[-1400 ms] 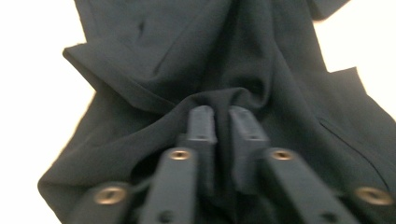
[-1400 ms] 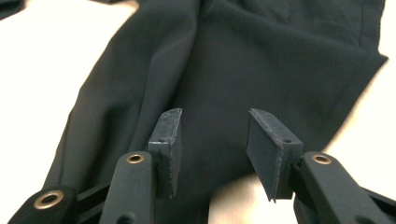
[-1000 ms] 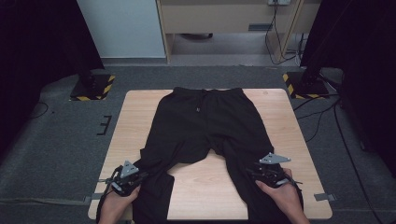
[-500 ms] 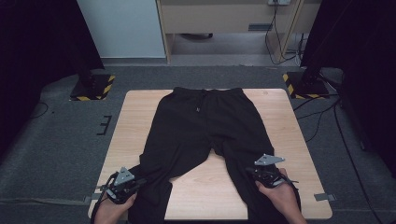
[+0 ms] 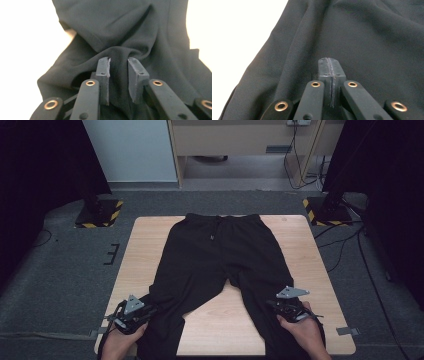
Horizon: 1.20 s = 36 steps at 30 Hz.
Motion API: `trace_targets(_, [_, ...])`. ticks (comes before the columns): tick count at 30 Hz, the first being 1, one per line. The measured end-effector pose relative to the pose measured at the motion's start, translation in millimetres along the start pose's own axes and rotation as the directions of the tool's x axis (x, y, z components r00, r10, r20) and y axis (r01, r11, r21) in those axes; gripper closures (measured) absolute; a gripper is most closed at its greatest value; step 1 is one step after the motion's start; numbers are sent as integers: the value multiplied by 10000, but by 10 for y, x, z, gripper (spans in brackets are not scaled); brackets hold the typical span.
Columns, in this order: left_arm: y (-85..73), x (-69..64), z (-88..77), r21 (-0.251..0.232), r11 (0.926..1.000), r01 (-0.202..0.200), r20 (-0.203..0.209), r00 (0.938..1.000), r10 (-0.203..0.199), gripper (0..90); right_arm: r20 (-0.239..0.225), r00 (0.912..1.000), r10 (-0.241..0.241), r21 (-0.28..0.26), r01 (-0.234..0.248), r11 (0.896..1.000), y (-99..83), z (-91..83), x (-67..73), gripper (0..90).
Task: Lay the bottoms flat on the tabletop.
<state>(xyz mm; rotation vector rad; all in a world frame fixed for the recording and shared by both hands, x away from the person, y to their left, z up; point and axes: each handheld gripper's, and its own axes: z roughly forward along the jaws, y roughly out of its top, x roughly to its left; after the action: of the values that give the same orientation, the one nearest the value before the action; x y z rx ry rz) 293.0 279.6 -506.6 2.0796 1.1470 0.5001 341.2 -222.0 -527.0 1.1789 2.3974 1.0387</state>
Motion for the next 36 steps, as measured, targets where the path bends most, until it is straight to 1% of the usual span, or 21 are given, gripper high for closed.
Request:
trace_targets(2, [42, -49, -33, -246, 9996, -145, 56, 9999, 146, 672, -38, 10000, 66, -39, -67, 10000, -5, 0, -1, 894])
trace_targets(3, [76, -93, -47, -361, 9989, -285, 42, 9996, 286, 663, -37, 9999, 149, -64, -149, 9999, -6, 0, 1, 893])
trace_targets(4, [104, -124, -54, -403, 9985, -359, 86, 9993, 363, 652, -54, 9999, 137, -87, -138, 9999, -10, 1, -3, 893])
trace_targets(6, [163, -187, -56, -563, 9978, -362, 157, 9992, 371, 638, -67, 9998, 182, -110, -183, 9998, -14, 1, -3, 891])
trace_targets(7, [194, -219, -56, -596, 9972, -449, 260, 9986, 465, 637, -68, 9999, 129, -126, -130, 9998, -17, 0, -7, 889])
trace_targets(10, [282, -346, -4, -726, 9949, -704, 610, 9953, 749, 651, -52, 9998, 166, -162, -166, 9997, -21, 0, -3, 888])
trace_targets(13, [342, -472, 129, -604, 9946, -849, 963, 9912, 905, 657, -68, 9999, 153, -212, -155, 9997, -27, 1, -7, 888])
trace_targets(14, [351, -498, 174, -543, 9950, -843, 1040, 9905, 896, 650, -63, 9998, 177, -222, -178, 9996, -30, 0, -5, 888])
trace_targets(16, [370, -573, 299, -389, 9964, -759, 1348, 9876, 805, 641, -63, 9998, 190, -234, -192, 9995, -32, -1, -5, 888])
trace_targets(17, [374, -610, 348, -318, 9959, -845, 1383, 9865, 881, 641, -65, 9997, 219, -238, -221, 9995, -32, -1, -3, 888])
trace_targets(19, [372, -667, 435, -86, 9937, -1116, 1287, 9854, 1118, 622, -70, 9997, 231, -266, -232, 9994, -34, 1, -2, 887])
trace_targets(20, [367, -675, 468, -2, 9939, -1101, 1226, 9864, 1093, 607, -73, 9997, 249, -268, -251, 9993, -33, 0, -2, 886])
trace_targets(22, [348, -675, 514, 85, 9950, -993, 1250, 9874, 975, 580, -53, 9996, 288, -332, -289, 9990, -37, 5, 4, 875])
trace_targets(23, [332, -681, 545, 228, 9947, -1001, 1281, 9871, 963, 568, -47, 9996, 284, -352, -286, 9990, -38, 5, 5, 873])
trace_targets(25, [312, -690, 578, 262, 9936, -1095, 1321, 9856, 1052, 561, -46, 9997, 261, -341, -262, 9991, -38, 6, 9, 869])
trace_targets(26, [311, -692, 590, 282, 9933, -1119, 1271, 9861, 1075, 568, -55, 9996, 270, -341, -271, 9990, -35, 9, 12, 867])
trace_targets(27, [314, -687, 599, 306, 9929, -1146, 1271, 9858, 1098, 595, -37, 9996, 264, -361, -265, 9990, -32, 13, 15, 867])
trace_targets(29, [316, -667, 613, 326, 9936, -1085, 1230, 9870, 1037, 641, -31, 9996, 276, -369, -277, 9989, -32, 16, 21, 866])
trace_targets(32, [325, -633, 615, 367, 9941, -1023, 1091, 9892, 978, 753, -29, 9997, 238, -407, -239, 9989, -35, 17, 14, 867])
trace_targets(35, [339, -599, 616, 433, 9960, -785, 1202, 9901, 728, 863, -51, 9996, 289, -421, -291, 9987, -38, 16, 14, 867])
trace_targets(36, [342, -601, 612, 435, 9959, -788, 1230, 9897, 730, 875, -54, 9995, 295, -428, -297, 9986, -39, 16, 14, 868])
